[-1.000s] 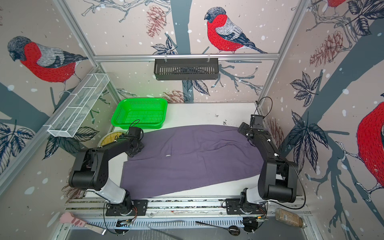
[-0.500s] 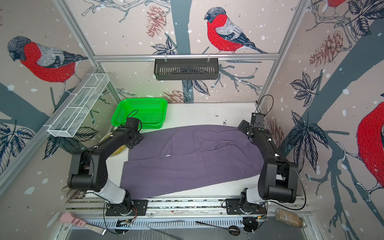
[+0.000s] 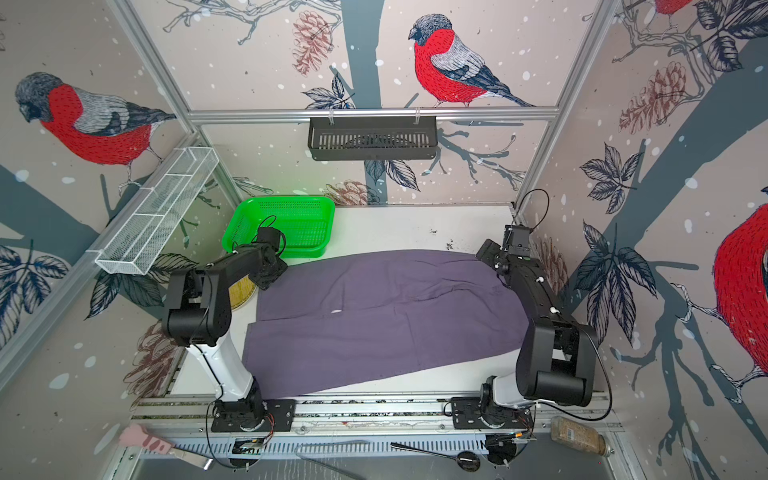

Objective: Fold and stack the trousers
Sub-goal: Pick up the trousers from the center of the table.

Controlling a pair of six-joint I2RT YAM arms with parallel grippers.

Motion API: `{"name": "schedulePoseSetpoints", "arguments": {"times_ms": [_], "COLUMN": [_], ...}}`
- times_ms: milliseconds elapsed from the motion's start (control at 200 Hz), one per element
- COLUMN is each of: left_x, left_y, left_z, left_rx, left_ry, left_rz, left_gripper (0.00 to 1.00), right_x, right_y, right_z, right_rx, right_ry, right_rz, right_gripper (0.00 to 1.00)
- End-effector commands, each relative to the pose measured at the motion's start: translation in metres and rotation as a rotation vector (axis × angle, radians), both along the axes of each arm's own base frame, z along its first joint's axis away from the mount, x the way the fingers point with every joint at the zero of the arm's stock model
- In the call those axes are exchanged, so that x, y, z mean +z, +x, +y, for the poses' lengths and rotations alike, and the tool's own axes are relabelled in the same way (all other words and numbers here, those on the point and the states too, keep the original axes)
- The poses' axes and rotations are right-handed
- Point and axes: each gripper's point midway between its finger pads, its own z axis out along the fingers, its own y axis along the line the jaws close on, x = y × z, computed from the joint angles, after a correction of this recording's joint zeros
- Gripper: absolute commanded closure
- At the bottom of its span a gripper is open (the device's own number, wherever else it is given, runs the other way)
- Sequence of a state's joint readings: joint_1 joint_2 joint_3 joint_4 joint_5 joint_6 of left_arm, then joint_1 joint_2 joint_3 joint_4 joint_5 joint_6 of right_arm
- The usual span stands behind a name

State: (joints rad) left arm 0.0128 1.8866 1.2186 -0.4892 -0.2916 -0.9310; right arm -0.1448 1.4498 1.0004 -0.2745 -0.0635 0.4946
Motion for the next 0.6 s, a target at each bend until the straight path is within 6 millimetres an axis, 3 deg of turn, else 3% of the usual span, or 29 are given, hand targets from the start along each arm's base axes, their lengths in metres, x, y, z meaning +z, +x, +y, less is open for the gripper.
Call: {"name": "schedulePoseSetpoints", "arguments": {"times_ms": [0,265,595], "left_x": [-0.004,-0.014,-0.008], "left_y": [0.005,0.015,0.025], "left_z": [0.006,0.013,0.022], "left_rx": [-0.042,-0.054,-0.062], "left_ry": [0.026,0.060,0.097], "left_rz": [0.018,0.062,0.074], "left_gripper": [0.35,0.32,0.30], "right_x": [0.007,0.003,-0.004], "right_y": [0.006,0.008,0.009], "right_z": [0.000,0.003,0.005], "right_rx": [0.014,0.023,0.034], "right_ry": [-0.004,0.013,0.022], "right_rz": [-0.030,-0.030,-0.022], "right_gripper": [0.13,0.13,0.14]}}
